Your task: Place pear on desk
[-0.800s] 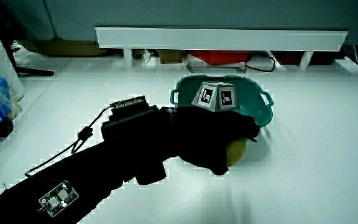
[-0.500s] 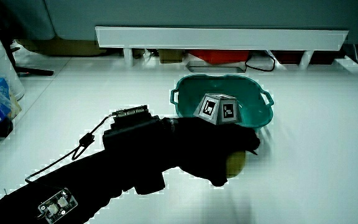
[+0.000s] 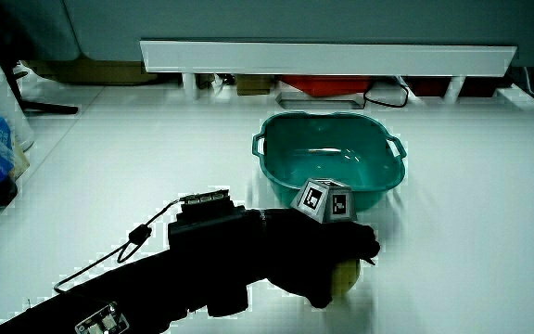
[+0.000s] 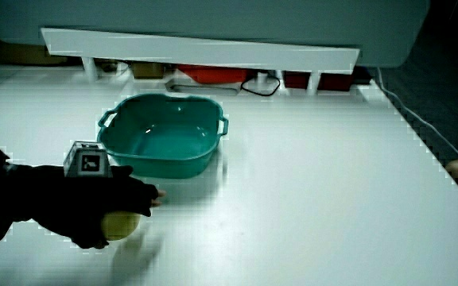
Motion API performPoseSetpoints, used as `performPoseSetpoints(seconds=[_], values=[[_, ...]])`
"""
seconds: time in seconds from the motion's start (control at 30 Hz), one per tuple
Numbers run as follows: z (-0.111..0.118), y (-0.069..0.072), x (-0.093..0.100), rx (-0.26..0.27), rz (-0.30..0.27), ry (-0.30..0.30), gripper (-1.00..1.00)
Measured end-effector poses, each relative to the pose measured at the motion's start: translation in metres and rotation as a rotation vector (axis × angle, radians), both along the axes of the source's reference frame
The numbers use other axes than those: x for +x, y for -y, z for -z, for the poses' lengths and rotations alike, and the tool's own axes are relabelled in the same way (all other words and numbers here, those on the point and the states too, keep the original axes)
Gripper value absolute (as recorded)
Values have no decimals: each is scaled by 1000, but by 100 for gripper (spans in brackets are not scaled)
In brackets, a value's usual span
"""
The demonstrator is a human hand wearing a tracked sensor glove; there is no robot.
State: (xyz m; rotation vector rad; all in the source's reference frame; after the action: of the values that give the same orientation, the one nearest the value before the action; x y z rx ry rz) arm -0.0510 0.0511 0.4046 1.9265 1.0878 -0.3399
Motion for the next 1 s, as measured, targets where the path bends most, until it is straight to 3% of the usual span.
performPoseSetpoints(seconds=[0.27,0.37,0.43,0.47,0.57,0.8,0.87,0.9,0.93,1.0], values=[[-16,-10,4,-32,-21,33,0],[-18,-9,4,-27,-20,23,0],[-19,-8,3,-51,-16,28,0],[-19,-8,3,-34,-18,18,0],[-21,-7,5,-45,-20,41,0],[-32,-7,6,-105,-33,103,-41],[-37,-7,6,-114,-53,127,-53],[-30,-6,6,-91,-65,131,-59],[-35,-7,5,-120,-58,141,-65],[-36,-8,4,-104,-52,117,-76]])
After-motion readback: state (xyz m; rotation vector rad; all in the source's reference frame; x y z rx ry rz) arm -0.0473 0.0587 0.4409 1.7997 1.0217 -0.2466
